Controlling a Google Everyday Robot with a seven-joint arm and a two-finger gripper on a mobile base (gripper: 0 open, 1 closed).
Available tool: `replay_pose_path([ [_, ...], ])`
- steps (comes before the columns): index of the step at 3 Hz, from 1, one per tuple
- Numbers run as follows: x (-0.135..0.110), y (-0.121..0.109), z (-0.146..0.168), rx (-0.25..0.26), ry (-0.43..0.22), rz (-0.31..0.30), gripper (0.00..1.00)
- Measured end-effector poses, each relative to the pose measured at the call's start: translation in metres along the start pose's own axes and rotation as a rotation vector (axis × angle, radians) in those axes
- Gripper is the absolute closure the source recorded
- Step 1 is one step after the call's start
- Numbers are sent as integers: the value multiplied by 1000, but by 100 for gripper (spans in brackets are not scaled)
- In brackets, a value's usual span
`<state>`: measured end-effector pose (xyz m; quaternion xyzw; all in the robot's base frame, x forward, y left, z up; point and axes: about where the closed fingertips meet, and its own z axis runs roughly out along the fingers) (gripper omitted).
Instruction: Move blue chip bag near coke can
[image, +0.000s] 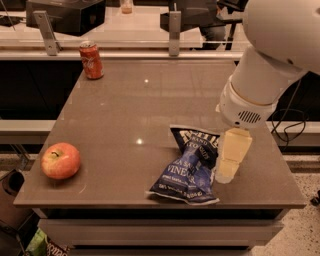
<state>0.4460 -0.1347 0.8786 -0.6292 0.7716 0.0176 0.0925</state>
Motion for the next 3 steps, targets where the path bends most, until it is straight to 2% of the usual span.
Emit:
replay_pose_path([
  [2,-35,34,7,-54,-101,-55,0],
  [3,-52,41,33,-94,-131,-49,0],
])
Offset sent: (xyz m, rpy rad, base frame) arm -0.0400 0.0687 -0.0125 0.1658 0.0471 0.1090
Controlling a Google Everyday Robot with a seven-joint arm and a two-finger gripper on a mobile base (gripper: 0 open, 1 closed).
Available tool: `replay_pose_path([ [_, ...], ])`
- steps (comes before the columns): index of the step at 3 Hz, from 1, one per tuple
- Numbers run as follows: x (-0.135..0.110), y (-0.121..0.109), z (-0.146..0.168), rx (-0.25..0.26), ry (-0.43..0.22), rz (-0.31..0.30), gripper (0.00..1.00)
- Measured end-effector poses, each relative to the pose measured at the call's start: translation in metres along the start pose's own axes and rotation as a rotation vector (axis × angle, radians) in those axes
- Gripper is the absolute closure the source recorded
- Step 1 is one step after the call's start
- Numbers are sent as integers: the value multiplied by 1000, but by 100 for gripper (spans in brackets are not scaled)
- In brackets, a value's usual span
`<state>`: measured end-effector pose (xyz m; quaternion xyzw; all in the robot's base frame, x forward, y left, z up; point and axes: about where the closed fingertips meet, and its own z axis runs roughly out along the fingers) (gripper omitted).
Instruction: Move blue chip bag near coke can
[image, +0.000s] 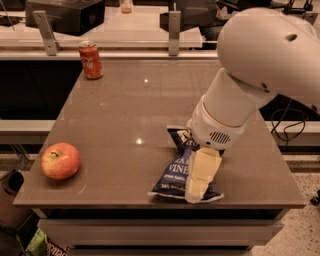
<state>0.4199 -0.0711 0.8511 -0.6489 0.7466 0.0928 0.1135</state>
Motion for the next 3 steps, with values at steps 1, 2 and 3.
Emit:
replay_pose_path([
  [1,-13,-1,36,-48,-50,-4,2],
  [2,-24,-4,60,-67,-92,-17,20],
  [3,-25,-4,58,-68,-94,-17,43],
])
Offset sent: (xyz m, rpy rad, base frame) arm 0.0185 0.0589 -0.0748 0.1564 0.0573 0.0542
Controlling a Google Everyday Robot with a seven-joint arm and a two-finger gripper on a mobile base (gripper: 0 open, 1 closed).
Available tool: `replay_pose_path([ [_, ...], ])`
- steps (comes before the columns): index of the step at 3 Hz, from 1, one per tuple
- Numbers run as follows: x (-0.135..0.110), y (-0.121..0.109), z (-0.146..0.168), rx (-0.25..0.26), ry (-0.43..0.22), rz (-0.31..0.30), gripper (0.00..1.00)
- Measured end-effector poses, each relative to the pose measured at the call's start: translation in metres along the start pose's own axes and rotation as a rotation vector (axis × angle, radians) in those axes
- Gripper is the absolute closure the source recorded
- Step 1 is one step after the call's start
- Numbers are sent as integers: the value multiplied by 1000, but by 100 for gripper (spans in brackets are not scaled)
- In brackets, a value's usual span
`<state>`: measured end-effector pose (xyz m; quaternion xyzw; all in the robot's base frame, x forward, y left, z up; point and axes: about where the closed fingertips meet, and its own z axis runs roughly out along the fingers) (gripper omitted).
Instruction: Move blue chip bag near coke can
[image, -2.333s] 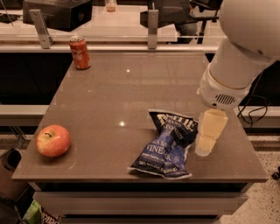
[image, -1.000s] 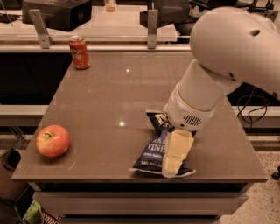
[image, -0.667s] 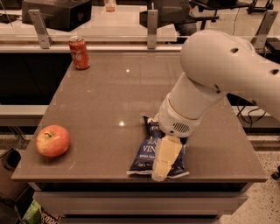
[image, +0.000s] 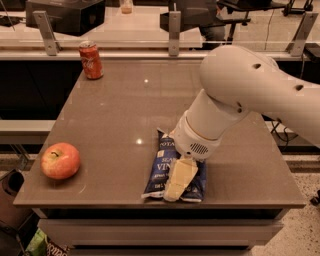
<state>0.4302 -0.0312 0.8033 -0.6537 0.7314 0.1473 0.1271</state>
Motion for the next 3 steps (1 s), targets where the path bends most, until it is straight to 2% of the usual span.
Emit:
replay_pose_path([
  [2,-4,1,-9,0,0,0,89],
  [3,-4,1,-11,0,0,0,100],
])
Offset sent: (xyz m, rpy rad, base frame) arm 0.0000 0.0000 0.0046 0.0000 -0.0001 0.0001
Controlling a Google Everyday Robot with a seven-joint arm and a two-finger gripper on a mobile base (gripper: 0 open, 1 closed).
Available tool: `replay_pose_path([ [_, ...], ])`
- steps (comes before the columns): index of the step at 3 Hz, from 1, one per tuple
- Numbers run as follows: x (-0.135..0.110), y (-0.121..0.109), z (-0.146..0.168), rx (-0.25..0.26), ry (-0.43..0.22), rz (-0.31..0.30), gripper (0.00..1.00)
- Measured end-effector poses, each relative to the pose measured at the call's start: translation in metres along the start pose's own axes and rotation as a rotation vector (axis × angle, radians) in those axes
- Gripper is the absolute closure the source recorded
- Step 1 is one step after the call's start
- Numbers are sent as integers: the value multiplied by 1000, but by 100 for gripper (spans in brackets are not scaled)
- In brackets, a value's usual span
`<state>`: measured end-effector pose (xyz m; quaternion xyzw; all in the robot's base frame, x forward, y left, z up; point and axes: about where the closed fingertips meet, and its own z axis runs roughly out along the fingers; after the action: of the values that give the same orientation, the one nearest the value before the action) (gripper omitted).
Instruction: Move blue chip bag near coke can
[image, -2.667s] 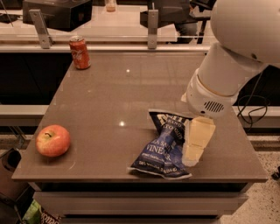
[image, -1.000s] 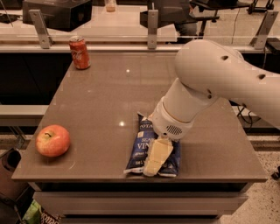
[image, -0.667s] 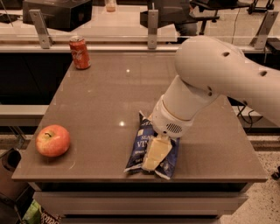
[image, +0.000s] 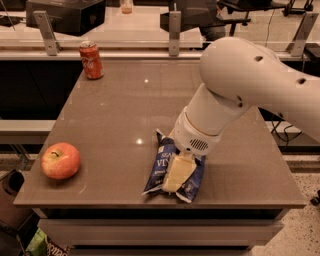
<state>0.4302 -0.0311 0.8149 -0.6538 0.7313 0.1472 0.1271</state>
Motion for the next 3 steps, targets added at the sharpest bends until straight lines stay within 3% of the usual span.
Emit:
replay_pose_path([
  [2,-1,-9,-10,17,15,-3,100],
  [3,-3,-27,-34,63,45,-10,100],
])
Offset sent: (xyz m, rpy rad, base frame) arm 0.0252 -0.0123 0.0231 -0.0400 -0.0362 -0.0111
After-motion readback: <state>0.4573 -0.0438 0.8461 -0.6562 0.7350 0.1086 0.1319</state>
